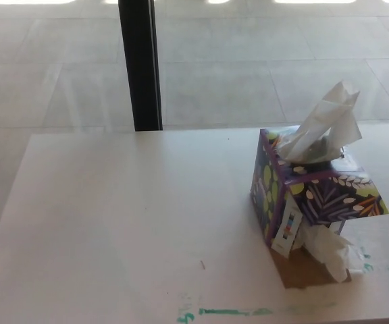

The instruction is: The robot uses its right hand to pull out a tissue from the tissue box kept in the middle of the desk and put it on the right side

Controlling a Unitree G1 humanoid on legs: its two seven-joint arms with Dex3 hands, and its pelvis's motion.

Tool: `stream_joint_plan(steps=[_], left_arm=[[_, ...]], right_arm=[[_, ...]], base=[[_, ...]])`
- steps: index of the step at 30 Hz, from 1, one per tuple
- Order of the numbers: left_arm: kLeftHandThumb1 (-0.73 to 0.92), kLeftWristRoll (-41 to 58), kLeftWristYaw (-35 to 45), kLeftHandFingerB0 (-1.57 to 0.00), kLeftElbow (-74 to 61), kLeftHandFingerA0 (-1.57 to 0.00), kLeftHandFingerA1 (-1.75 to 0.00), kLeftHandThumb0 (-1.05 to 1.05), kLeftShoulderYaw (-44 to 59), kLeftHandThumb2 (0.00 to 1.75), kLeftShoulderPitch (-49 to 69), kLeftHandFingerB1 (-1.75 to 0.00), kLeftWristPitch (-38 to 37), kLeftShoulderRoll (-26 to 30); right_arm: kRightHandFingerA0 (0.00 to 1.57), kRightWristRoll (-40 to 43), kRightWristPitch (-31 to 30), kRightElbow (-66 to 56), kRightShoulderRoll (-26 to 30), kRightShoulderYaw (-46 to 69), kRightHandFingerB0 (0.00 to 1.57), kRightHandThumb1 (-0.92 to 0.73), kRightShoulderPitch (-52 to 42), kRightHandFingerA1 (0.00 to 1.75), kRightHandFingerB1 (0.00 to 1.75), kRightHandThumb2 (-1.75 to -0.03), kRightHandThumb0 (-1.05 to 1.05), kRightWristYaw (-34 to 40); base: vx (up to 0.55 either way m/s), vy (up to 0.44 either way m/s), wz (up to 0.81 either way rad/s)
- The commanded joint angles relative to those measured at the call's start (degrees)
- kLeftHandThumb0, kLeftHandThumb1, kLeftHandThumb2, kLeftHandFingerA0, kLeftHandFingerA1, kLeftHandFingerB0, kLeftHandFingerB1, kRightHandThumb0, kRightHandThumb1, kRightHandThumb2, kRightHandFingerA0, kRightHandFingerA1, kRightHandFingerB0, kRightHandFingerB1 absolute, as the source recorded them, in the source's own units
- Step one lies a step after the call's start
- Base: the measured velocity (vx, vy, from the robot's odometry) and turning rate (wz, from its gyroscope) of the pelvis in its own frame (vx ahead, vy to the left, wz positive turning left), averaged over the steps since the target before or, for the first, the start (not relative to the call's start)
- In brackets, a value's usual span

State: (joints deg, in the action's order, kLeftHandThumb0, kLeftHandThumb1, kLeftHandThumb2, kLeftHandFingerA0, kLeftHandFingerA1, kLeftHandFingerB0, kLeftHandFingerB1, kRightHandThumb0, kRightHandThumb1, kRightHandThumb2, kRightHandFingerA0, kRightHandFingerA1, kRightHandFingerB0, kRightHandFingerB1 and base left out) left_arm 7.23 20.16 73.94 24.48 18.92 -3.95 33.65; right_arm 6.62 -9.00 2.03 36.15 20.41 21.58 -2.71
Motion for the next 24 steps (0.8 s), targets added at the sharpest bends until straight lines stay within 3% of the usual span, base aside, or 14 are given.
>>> stream_joint_plan(steps=[1,5,7,10,11,12,15,16,18,20,21,22,23,24], left_arm=[[0.92,-0.1,0.6,-0.44,-0.2,-0.47,-0.46,-0.87,-1.0,0.73,0.3,-0.41,-1.3,0.3],[0.92,-0.2,0.3,-0.41,-0.3,-0.46,-0.47,-0.86,-1.3,0.74,0.4,-0.41,-1.3,0.3],[0.82,0.1,1.4,-0.38,-0.2,-0.42,-0.50,-0.93,-1.3,0.86,0.2,-0.45,-0.6,0.5],[0.92,0.3,0.8,-0.44,0.2,-0.47,-0.47,-0.87,-1.2,0.73,0.3,-0.42,-0.7,0.2],[0.92,0.7,1.0,-0.40,0.4,-0.44,-0.46,-0.88,-0.9,0.74,0.1,-0.41,-0.1,0.2],[0.92,0.7,1.0,-0.40,0.4,-0.44,-0.46,-0.88,-0.9,0.74,0.1,-0.41,0.0,0.1],[0.92,0.4,1.2,-0.41,0.0,-0.42,-0.46,-0.87,-1.4,0.74,0.7,-0.42,-1.0,0.0],[0.92,0.4,1.1,-0.38,0.0,-0.41,-0.47,-0.87,-1.4,0.75,0.9,-0.41,-1.1,0.0],[0.80,0.6,1.6,-0.28,0.1,-0.35,-0.57,-0.86,-1.2,1.20,1.1,-0.50,-1.7,-0.2],[0.81,0.6,1.6,-0.33,0.3,-0.33,-0.54,-0.89,-1.1,1.21,1.1,-0.51,-1.4,-0.1],[0.92,0.1,1.0,-0.41,0.1,-0.41,-0.47,-0.91,-1.6,0.74,1.2,-0.41,-1.8,-0.1],[0.92,0.2,0.9,-0.42,0.1,-0.41,-0.47,-0.89,-1.6,0.74,1.2,-0.42,-1.8,-0.1],[0.72,0.4,0.3,-0.40,0.3,-0.36,-0.56,-0.81,-1.3,1.18,0.8,-0.54,-0.6,-0.1],[0.92,1.0,1.1,-0.45,0.5,-0.43,-0.46,-0.89,-0.9,0.70,0.5,-0.42,0.1,0.0]], right_arm=[[0.39,-6.7,-9.9,3.3,4.5,-13.8,0.32,-0.65,12.1,0.47,0.32,-0.60,-0.61,-9.2],[0.32,-7.9,-10.7,7.8,3.4,-20.1,0.25,-0.50,18.4,0.55,0.44,-0.85,-0.67,-12.4],[0.34,-10.2,-9.4,10.0,2.2,-25.2,0.31,-0.59,21.9,0.45,0.31,-0.60,-0.67,-13.9],[0.31,-9.1,-11.9,11.1,0.6,-27.7,0.31,-0.59,24.8,0.42,0.30,-0.57,-0.61,-14.9],[0.32,-9.8,-12.3,11.3,0.3,-29.1,0.19,-0.43,25.7,0.53,0.43,-0.85,-0.60,-15.2],[0.30,-10.0,-12.4,11.8,0.1,-29.9,0.29,-0.58,26.2,0.41,0.30,-0.58,-0.63,-15.2],[0.19,-10.6,-12.9,14.8,-1.5,-32.9,0.22,-0.61,29.1,0.43,0.29,-0.59,-0.66,-17.4],[0.02,-11.2,-14.6,15.5,-1.3,-34.6,0.00,-0.37,30.5,0.52,0.49,-0.96,-0.37,-19.3],[0.12,-12.7,-15.9,17.0,-0.7,-37.7,0.07,-0.64,33.4,0.41,0.21,-0.61,-0.68,-22.7],[0.00,-12.5,-16.9,17.4,-0.7,-38.2,0.00,-0.48,34.1,0.46,0.24,-0.87,-0.71,-23.5],[0.05,-12.2,-16.8,18.1,-0.9,-38.4,0.06,-0.48,34.7,0.38,0.17,-0.85,-0.78,-24.1],[0.07,-13.1,-15.9,19.2,-0.8,-39.3,0.06,-0.52,35.3,0.32,0.12,-0.87,-0.85,-24.6],[0.08,-13.1,-16.2,19.9,-0.9,-39.5,0.06,-0.53,35.7,0.30,0.13,-0.88,-0.86,-25.2],[0.00,-14.1,-15.4,20.5,-0.6,-40.5,0.00,-0.53,36.1,0.25,0.20,-0.93,-0.80,-25.6]], base=[[0.00,0.000,0.00],[0.00,0.000,0.00],[0.00,0.000,0.00],[0.00,0.000,0.00],[0.00,0.000,0.00],[0.00,0.000,0.00],[0.00,0.000,0.00],[0.00,0.000,0.00],[0.00,0.000,0.00],[0.00,0.000,0.00],[0.00,0.000,0.00],[0.00,0.000,0.00],[0.00,0.000,0.00],[0.00,0.000,0.00]])
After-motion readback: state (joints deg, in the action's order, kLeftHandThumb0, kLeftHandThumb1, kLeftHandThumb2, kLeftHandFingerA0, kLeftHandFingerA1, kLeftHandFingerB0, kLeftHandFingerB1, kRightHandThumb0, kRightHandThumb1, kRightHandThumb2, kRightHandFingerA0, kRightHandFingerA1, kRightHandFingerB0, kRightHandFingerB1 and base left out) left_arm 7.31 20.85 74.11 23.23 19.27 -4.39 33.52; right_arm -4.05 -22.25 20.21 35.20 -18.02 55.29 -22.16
